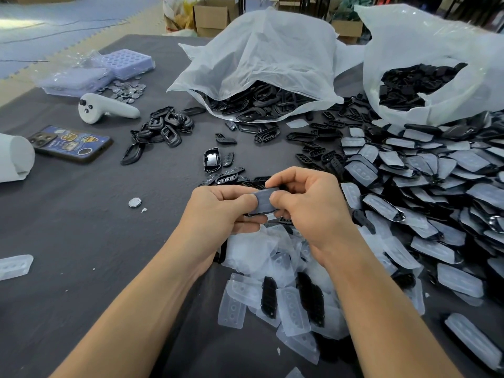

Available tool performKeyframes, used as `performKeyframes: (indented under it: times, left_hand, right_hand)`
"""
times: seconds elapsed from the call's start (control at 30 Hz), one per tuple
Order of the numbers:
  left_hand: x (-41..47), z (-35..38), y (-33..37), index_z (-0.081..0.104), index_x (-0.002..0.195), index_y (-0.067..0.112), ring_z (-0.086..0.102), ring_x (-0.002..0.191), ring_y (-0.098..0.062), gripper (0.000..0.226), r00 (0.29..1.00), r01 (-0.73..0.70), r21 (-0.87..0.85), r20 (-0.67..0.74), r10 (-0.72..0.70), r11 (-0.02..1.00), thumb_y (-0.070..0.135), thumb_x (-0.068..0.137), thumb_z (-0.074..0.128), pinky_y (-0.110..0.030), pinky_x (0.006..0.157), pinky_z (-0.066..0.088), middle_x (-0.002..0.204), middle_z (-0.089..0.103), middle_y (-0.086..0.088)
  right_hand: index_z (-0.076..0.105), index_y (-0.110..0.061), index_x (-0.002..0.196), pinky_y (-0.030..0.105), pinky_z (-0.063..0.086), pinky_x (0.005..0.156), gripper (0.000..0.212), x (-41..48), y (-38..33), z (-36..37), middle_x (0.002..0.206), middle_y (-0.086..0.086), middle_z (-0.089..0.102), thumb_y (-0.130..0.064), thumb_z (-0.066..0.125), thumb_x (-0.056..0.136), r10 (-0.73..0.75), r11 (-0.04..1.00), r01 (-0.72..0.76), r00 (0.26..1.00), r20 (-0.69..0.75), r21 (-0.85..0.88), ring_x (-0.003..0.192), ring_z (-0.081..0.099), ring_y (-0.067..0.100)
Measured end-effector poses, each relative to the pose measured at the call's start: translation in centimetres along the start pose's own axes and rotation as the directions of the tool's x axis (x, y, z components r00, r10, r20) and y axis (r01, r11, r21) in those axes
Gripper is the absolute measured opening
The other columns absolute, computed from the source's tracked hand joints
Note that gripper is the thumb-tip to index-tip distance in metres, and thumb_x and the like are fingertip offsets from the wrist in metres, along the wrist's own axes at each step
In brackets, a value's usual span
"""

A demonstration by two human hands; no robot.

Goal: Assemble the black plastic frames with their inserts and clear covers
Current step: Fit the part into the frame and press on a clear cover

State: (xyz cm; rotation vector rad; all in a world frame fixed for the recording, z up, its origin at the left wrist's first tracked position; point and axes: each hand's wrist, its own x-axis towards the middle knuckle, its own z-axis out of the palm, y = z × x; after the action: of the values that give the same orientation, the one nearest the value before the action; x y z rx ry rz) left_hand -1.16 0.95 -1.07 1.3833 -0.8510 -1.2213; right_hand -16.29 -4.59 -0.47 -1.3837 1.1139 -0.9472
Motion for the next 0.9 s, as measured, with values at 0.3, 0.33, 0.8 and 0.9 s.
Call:
performKeyframes:
  times: [0.3,0.33,0.8,0.9]
  left_hand:
    - [0.11,0.07,-0.30,0.085,0.086,0.021,0.080,0.084,-0.024,0.034,0.997,-0.053,0.007,0.051,0.053,0.999,-0.003,0.098,0.065,-0.024,0.070,0.062,0.092,0.081,-0.014]
    - [0.11,0.09,-0.30,0.085,0.086,0.020,0.080,0.083,-0.024,0.033,0.997,-0.059,0.008,0.051,0.059,0.998,-0.004,0.097,0.065,-0.024,0.069,0.062,0.091,0.081,-0.013]
    - [0.13,-0.28,0.01,0.085,0.086,0.016,0.080,0.080,-0.026,0.037,0.999,-0.029,0.049,0.037,0.027,0.998,-0.011,0.093,0.061,-0.022,0.064,0.060,0.086,0.080,-0.015]
    - [0.31,-0.22,-0.22,0.080,0.103,0.009,0.080,0.087,-0.031,0.027,1.000,-0.022,0.023,0.019,0.021,1.000,-0.009,0.096,0.060,-0.022,0.066,0.060,0.091,0.080,-0.018]
  right_hand:
    - [0.075,-0.020,0.074,0.039,0.057,0.062,0.021,-0.17,0.10,0.31,0.071,0.006,0.074,-0.002,0.071,0.084,-0.061,0.995,0.058,0.997,-0.047,-0.077,0.059,0.064,0.015]
    - [0.075,-0.020,0.074,0.035,0.057,0.059,0.021,-0.15,0.09,0.27,0.070,0.006,0.074,-0.002,0.071,0.084,-0.067,0.995,0.063,0.997,-0.048,-0.084,0.058,0.064,0.015]
    - [0.076,-0.018,0.076,0.033,0.053,0.050,0.023,-0.45,-0.29,0.25,0.066,0.003,0.072,0.002,0.069,0.086,-0.073,0.994,0.071,0.997,-0.030,-0.081,0.053,0.062,0.013]
    - [0.075,-0.022,0.087,0.029,0.053,0.055,0.027,-0.47,-0.28,0.06,0.065,0.001,0.071,0.003,0.065,0.085,-0.046,0.996,0.047,0.999,0.024,-0.071,0.055,0.065,0.015]
